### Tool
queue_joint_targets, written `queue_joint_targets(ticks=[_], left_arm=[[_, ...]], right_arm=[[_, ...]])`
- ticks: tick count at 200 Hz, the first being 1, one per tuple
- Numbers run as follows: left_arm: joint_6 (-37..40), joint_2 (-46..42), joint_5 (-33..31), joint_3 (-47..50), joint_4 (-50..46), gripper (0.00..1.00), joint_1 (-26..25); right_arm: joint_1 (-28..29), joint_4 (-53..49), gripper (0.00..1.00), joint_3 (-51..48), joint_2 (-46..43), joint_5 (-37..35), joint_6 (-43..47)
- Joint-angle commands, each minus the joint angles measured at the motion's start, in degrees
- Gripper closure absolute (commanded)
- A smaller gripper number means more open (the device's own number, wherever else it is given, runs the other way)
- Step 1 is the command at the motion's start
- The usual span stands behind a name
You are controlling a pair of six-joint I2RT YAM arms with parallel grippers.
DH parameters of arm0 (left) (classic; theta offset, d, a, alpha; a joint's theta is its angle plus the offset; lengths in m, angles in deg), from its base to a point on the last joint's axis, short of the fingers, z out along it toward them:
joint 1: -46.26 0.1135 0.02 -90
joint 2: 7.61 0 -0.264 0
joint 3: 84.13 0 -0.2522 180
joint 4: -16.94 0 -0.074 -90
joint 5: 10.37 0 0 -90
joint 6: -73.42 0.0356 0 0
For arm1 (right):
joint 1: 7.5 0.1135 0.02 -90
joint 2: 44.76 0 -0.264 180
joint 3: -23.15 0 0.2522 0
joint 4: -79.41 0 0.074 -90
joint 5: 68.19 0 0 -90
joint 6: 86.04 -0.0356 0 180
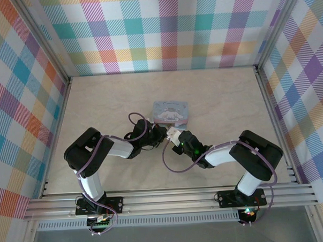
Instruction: Unlock a padlock with a key
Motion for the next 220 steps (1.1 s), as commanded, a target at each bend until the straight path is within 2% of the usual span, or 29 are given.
queue_joint_targets(ticks=[1, 61, 112, 163, 220], left_arm=[[-0.2, -1.3, -0.2, -0.4, -1.5, 0.86, -0.4], [-0.1, -0.5, -1.3, -0.6, -2.1, 0.73, -0.4], [0.3, -0.5, -1.8, -0.8, -2.5, 0.68, -0.4], [-0.4, 0.4, -1.6, -1.0, -0.5, 0.54, -0.4], [-2.0, 1.9, -0.8, -1.4, 2.3, 0.51, -0.5]], right_arm=[[-0.6, -0.8, 1.0, 1.3, -1.1, 2.1, -2.3], [-0.6, -0.7, 1.0, 1.2, -1.2, 2.5, -2.6], [-0.7, -0.7, 1.0, 0.8, -1.8, 2.5, -3.1], [-0.9, -1.5, 1.0, 0.7, -4.3, 5.0, -4.9], [-0.9, -1.9, 1.0, 1.2, -4.8, 6.4, -6.4]])
